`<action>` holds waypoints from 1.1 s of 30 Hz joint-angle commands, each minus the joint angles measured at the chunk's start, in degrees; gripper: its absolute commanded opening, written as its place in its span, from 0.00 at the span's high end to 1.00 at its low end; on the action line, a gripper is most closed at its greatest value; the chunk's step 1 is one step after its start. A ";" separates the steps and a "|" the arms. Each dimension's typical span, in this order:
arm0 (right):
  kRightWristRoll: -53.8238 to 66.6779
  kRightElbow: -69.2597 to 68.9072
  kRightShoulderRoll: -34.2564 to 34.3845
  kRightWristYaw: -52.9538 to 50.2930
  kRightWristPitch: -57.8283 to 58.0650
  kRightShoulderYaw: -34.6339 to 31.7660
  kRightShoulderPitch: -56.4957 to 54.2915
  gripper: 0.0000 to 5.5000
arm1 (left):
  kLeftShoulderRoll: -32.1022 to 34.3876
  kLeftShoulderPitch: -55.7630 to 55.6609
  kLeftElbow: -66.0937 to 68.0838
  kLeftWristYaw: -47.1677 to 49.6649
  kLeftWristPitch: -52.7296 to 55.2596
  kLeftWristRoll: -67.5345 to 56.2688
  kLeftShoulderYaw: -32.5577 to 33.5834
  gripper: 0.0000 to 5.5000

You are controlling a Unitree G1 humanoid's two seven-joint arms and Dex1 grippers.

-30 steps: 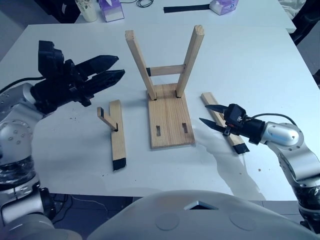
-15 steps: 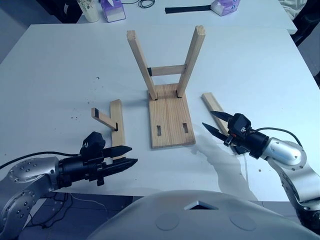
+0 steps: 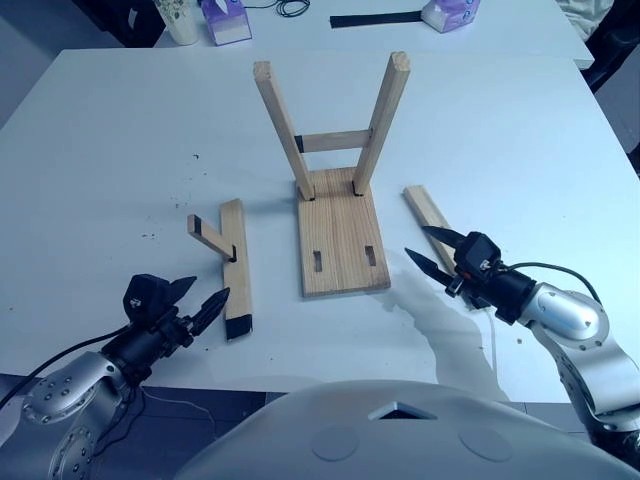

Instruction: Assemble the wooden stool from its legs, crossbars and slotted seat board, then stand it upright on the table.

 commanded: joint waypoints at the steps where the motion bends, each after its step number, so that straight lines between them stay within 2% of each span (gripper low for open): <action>1: -0.31 0.39 -0.34 0.47 0.09 0.42 -1.34 0.59 | -1.12 -5.06 0.40 3.29 5.55 -4.40 -0.99 0.37; 7: -0.18 1.55 -1.02 2.00 -0.01 0.93 -3.11 0.59 | 0.60 -7.79 -2.29 4.79 12.32 -8.87 -2.74 0.37; 23: 0.03 0.84 -1.48 3.19 0.93 1.91 -3.35 0.59 | 1.48 -2.38 -4.49 8.06 15.69 -2.89 -7.18 0.37; 33: -0.37 0.97 -0.85 2.45 0.95 3.17 -3.79 0.59 | 0.15 -11.55 -3.01 13.38 27.27 -7.95 -6.61 0.37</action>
